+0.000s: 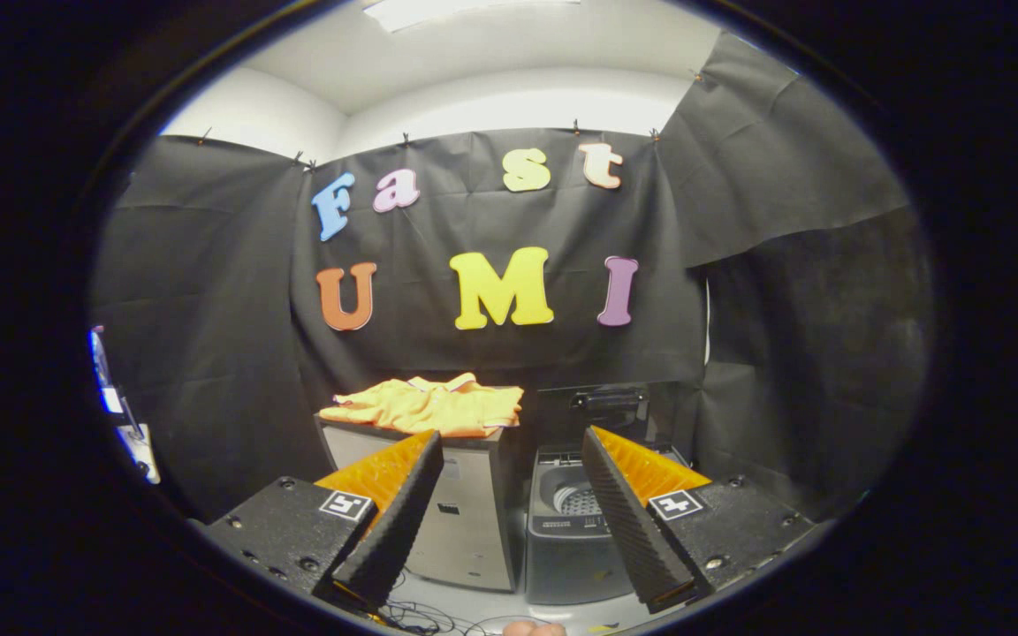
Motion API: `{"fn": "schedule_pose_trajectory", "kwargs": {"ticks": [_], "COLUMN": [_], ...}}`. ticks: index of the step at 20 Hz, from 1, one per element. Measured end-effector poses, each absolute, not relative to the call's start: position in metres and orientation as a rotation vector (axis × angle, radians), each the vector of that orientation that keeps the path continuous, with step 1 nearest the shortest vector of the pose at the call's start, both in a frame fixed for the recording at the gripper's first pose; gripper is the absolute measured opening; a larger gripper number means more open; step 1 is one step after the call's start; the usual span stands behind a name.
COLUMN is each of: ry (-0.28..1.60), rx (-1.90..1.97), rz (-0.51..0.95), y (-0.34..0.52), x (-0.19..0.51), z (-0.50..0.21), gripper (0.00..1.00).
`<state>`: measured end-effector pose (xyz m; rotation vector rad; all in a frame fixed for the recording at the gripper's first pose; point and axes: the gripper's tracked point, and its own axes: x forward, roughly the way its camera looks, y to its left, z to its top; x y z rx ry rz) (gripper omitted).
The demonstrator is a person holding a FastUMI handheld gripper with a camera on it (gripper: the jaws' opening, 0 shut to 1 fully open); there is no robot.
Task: Put the clothes into the washing machine and then close the washing machine lid.
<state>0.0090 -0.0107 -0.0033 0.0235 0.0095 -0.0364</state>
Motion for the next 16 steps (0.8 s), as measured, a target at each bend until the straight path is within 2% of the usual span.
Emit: {"fn": "schedule_pose_trajectory", "kwargs": {"ticks": [10, 16], "ry": [0.021, -0.001], "rx": [0.014, -0.014], "rz": [-0.046, -0.022], "y": [-0.003, 0.015], "x": [0.020, 0.051], "z": [0.006, 0.035], "gripper": [0.99, 0.99]}}
